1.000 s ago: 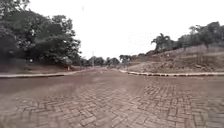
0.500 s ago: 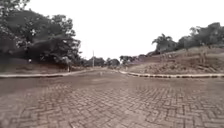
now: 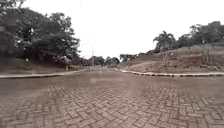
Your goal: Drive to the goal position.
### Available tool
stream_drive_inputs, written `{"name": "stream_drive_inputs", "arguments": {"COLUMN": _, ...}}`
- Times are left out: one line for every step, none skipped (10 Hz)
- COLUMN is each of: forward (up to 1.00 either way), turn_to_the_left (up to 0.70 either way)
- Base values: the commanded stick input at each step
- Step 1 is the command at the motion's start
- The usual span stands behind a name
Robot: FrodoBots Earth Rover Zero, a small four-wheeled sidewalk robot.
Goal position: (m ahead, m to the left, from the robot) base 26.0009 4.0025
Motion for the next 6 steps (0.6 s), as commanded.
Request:
{"name": "stream_drive_inputs", "arguments": {"forward": 0.85, "turn_to_the_left": 0.0}}
{"name": "stream_drive_inputs", "arguments": {"forward": 0.97, "turn_to_the_left": 0.0}}
{"name": "stream_drive_inputs", "arguments": {"forward": 1.0, "turn_to_the_left": 0.0}}
{"name": "stream_drive_inputs", "arguments": {"forward": 1.0, "turn_to_the_left": 0.0}}
{"name": "stream_drive_inputs", "arguments": {"forward": 1.0, "turn_to_the_left": 0.0}}
{"name": "stream_drive_inputs", "arguments": {"forward": 1.0, "turn_to_the_left": 0.0}}
